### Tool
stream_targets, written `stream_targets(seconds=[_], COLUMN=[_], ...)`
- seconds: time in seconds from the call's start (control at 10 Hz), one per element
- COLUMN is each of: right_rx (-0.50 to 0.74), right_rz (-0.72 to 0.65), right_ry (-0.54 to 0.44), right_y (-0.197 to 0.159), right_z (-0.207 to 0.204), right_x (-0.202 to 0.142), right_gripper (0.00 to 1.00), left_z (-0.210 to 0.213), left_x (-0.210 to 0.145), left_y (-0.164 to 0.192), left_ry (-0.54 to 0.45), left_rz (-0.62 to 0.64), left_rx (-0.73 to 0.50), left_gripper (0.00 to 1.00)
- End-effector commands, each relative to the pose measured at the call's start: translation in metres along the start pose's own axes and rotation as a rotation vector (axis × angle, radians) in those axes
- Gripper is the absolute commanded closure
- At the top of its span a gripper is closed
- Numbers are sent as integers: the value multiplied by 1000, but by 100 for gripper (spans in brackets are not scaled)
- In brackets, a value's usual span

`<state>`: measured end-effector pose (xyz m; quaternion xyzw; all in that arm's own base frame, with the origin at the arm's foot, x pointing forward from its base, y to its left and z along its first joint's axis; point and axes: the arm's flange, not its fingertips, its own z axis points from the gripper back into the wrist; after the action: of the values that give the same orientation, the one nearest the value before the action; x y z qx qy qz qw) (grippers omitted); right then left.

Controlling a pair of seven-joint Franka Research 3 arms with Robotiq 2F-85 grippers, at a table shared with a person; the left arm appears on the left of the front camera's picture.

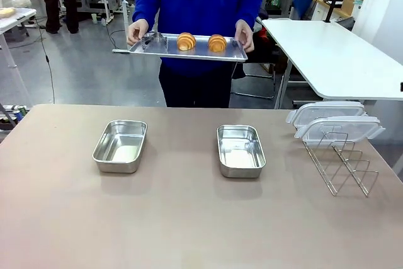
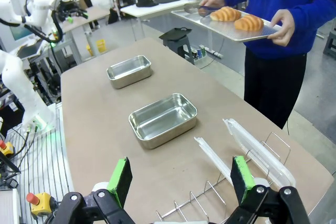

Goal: Place the bread in airtight containers.
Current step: Lift both Airtight Container.

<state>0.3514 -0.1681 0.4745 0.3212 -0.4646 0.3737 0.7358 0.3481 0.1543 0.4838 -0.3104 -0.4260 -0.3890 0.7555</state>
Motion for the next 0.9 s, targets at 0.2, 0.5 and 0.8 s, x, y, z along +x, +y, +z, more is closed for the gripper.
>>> stream_targets(seconds=[0.2,0.5,0.8], right_rx=[-3,-3,-3], right_rz=[26,26,26], right_ry=[-27,-27,-27], right_y=[-4,-4,-4], right_z=[-1,-1,-1], right_x=[3,3,3], right_gripper=[0,0,0], left_z=[0,0,0], left_x=[0,0,0], left_y=[2,2,2], left_ry=[-29,-29,-29], left_rz=[-19,-19,-19], left_rx=[-5,-5,-5], left_gripper=[0,0,0])
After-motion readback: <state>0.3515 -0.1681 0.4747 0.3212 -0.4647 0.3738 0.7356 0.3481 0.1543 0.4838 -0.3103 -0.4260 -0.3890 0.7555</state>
